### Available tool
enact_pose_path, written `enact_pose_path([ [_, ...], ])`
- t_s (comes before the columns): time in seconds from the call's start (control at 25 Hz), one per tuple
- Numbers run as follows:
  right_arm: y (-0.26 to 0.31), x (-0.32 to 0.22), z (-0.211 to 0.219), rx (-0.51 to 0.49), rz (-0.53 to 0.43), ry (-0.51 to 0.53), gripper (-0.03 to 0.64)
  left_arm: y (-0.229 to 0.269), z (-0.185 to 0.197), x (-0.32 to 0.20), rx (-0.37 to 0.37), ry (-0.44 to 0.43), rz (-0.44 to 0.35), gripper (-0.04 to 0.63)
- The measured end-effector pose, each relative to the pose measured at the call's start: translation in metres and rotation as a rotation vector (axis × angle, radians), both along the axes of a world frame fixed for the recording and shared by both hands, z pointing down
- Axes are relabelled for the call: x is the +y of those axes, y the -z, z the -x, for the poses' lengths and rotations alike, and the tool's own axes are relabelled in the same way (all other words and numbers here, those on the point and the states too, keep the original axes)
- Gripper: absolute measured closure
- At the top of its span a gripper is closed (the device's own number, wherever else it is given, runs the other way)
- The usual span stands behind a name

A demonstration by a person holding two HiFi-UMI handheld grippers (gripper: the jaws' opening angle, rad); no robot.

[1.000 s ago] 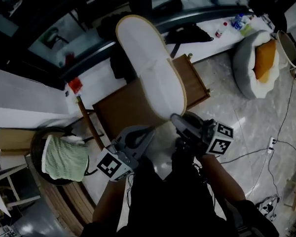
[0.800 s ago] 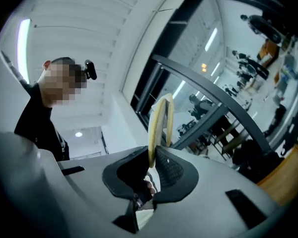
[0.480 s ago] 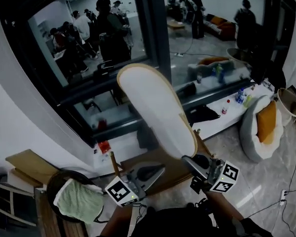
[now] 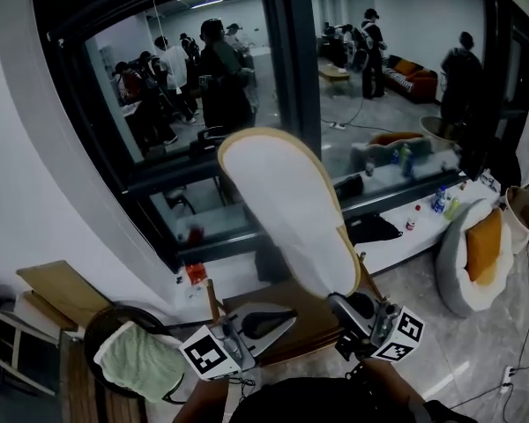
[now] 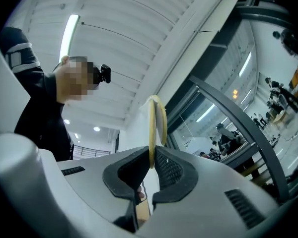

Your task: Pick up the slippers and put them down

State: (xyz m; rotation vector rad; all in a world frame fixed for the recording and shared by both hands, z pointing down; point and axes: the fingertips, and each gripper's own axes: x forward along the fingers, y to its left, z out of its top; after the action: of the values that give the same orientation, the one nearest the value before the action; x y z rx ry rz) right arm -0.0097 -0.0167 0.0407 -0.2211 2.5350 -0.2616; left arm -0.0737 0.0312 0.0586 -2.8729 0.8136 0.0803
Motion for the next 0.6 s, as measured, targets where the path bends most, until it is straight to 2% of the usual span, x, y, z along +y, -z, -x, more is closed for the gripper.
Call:
enact_pose_path([
  [0.6,-0.016,-0.018,-0.007,0.006,0.056,-0.040,0.575,-0.013,0.001,-0.008,0.014,0.020,0.038,0.584],
])
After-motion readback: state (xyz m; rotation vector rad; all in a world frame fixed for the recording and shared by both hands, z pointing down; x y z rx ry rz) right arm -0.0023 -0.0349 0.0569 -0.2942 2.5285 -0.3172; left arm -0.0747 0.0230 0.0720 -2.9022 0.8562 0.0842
